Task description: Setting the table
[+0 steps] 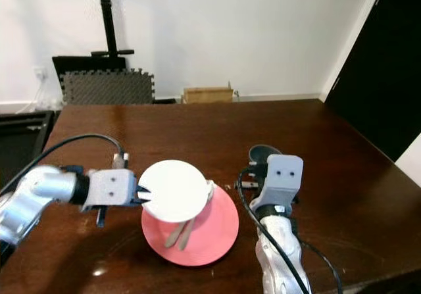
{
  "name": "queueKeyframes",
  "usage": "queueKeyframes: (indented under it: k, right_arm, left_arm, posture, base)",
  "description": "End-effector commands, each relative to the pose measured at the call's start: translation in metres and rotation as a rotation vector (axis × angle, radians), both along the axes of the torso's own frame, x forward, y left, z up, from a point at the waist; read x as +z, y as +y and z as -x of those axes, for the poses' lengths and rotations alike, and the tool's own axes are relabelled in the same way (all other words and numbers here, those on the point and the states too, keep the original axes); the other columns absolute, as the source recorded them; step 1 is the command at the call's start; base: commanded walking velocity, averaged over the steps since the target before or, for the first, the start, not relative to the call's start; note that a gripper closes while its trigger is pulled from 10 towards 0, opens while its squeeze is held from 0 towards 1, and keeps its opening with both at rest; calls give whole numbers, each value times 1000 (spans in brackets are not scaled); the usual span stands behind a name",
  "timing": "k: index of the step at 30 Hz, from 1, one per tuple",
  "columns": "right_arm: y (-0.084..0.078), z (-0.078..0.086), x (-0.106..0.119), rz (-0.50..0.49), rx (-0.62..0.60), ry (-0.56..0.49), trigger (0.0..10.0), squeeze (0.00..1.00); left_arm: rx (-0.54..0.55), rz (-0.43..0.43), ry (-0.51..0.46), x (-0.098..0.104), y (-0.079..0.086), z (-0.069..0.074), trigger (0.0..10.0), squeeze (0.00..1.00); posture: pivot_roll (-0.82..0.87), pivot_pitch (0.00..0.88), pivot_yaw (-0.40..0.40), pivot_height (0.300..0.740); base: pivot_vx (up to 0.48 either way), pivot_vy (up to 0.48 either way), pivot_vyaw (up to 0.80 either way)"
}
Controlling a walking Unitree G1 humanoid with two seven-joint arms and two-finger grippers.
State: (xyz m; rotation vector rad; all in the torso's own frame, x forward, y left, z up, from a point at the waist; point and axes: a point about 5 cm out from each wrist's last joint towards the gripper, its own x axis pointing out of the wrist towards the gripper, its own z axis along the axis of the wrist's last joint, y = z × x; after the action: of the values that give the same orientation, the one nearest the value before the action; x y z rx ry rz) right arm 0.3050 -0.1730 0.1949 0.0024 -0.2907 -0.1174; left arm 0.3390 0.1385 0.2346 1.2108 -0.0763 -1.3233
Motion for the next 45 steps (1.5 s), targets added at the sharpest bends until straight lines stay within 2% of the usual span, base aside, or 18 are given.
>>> queueKeyframes:
  k: [1, 2, 3, 4, 8, 13, 18, 23, 26, 27, 32, 33, 34, 35, 37, 38, 39, 45]
  right_arm:
    - [-9, 5, -3, 3, -35, 13, 10000, 0]
    - [-11, 6, -4, 1, -45, 15, 10000, 0]
    - [-11, 6, -4, 1, -45, 15, 10000, 0]
    - [-14, 7, -6, 0, -58, 22, 10000, 0]
    - [-15, 8, -7, -1, -62, 27, 10000, 0]
    - [-10, 4, -6, -3, -48, 24, 10000, 0]
    - [-9, 5, -5, -8, -47, 23, 10000, 0]
    - [-10, 7, -8, -13, -59, 29, 10000, 0]
    - [-11, 8, -8, -14, -61, 29, 10000, 0]
    - [-12, 8, -8, -14, -66, 30, 10000, 0]
    - [-12, 7, -8, -16, -67, 29, 10000, 0]
    - [-11, 7, -8, -16, -66, 29, 10000, 0]
    - [-11, 7, -8, -16, -66, 29, 10000, 0]
    - [-11, 7, -8, -17, -65, 29, 10000, 0]
    - [-11, 7, -8, -16, -64, 30, 10000, 0]
    - [-11, 6, -8, -17, -62, 30, 10000, 0]
    - [-10, 6, -8, -16, -59, 29, 10000, 0]
    - [-9, 4, -7, -16, -55, 27, 10000, 0]
  left_arm:
    - [-47, -101, 4, 8, 5, -1, 10000, 90]
    - [-63, -132, 2, 13, 7, -1, 10000, 0]
    - [-63, -132, 2, 13, 7, -1, 10000, 0]
    - [-93, -199, 9, 17, 9, -1, 10000, 0]
    - [-125, -258, 20, 13, 7, -3, 10000, 0]
    - [-196, -383, -18, -11, -7, -8, 10000, 0]
    - [-243, -400, -75, -10, -18, -10, 10000, 0]
    - [-259, -349, -189, -14, -34, -15, 10000, 0]
    - [-262, -338, -209, -15, -36, -15, 10000, 0]
    - [-269, -330, -253, -17, -38, -17, 10000, 0]
    - [-266, -326, -279, -22, -38, -18, 10000, 0]
    - [-270, -330, -277, -22, -36, -18, 3647, 0]
    - [-270, -330, -277, -22, -36, -18, 3647, 0]
    - [-273, -332, -278, -24, -35, -17, 2706, 0]
    - [-274, -336, -271, -25, -34, -17, 3059, 0]
    - [-276, -340, -270, -26, -33, -17, 3569, 0]
    - [-273, -338, -273, -27, -32, -17, 0, 0]
    - [-272, -325, -291, -29, -31, -18, 0, 0]
  posture:
    - [-7, 57, 5, 740]
    - [-8, 58, 8, 740]
    - [-8, 58, 8, 740]
    - [-8, 61, 7, 740]
    - [-5, 61, 5, 740]
    - [-11, 61, 2, 740]
    - [-15, 61, 4, 740]
    - [-22, 59, 11, 740]
    - [-22, 58, 13, 740]
    - [-22, 57, 15, 740]
    - [-20, 55, 13, 740]
    - [-18, 54, 12, 740]
    - [-18, 54, 12, 740]
    - [-15, 53, 10, 740]
    - [-15, 53, 10, 740]
    - [-12, 51, 7, 740]
    - [-9, 48, 5, 740]
    - [-9, 44, 2, 740]
  base:
    - [0, 0, 0]
    - [0, 0, 0]
    - [0, 0, 0]
    - [0, 0, 0]
    - [0, 0, 0]
    - [0, 0, 0]
    - [0, 0, 0]
    - [0, 0, 0]
    - [0, 0, 0]
    - [0, 0, 0]
    - [0, 0, 0]
    - [0, 0, 0]
    - [0, 0, 0]
    - [0, 0, 0]
    - [0, 0, 0]
    - [0, 0, 0]
    - [0, 0, 0]
    - [0, 0, 0]
